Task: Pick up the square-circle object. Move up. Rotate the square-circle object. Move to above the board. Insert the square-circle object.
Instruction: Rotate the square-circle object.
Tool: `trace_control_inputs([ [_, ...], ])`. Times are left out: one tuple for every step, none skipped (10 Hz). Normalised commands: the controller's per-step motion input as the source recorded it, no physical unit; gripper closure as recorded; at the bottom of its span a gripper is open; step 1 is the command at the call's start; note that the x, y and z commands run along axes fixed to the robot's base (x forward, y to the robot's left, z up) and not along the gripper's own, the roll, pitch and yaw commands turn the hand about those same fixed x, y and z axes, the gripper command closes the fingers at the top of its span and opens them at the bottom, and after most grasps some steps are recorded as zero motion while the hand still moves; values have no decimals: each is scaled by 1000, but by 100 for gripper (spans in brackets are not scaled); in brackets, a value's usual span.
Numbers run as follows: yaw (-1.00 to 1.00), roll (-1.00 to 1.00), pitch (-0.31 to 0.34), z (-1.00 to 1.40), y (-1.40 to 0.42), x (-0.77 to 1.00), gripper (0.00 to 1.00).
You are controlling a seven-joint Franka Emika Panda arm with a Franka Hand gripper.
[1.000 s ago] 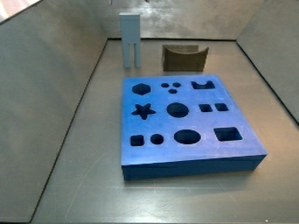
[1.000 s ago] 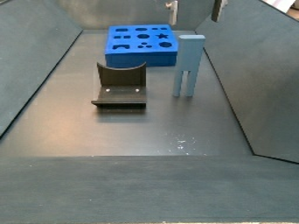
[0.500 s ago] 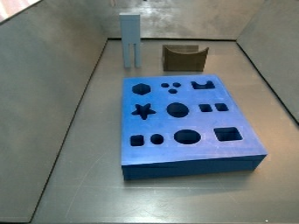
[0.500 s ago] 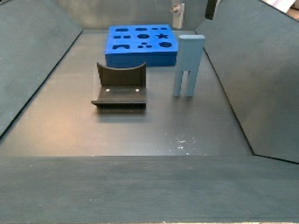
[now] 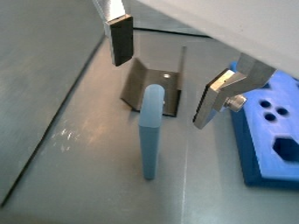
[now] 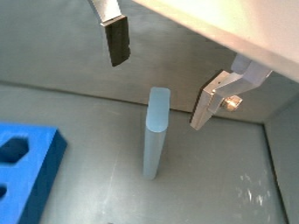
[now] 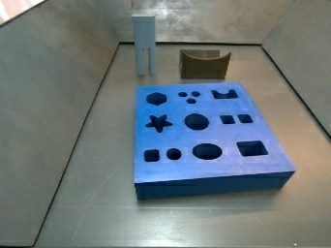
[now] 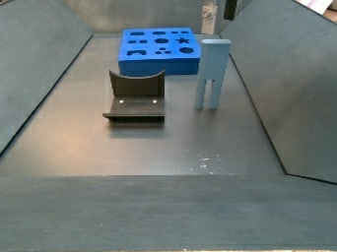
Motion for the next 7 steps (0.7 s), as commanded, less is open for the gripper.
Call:
trace_control_inputs([
  [1000, -4, 7, -34, -3, 41, 0],
  [1000, -4, 7, -33, -3, 42, 0],
  [1000, -4, 7, -33, -3, 42, 0],
  [1000, -4, 8, -33, -3, 42, 0],
  [1000, -4, 8, -33, -3, 42, 0],
  [1000, -4, 8, -33, -3, 42, 0],
  [1000, -5, 8, -33, -3, 42, 0],
])
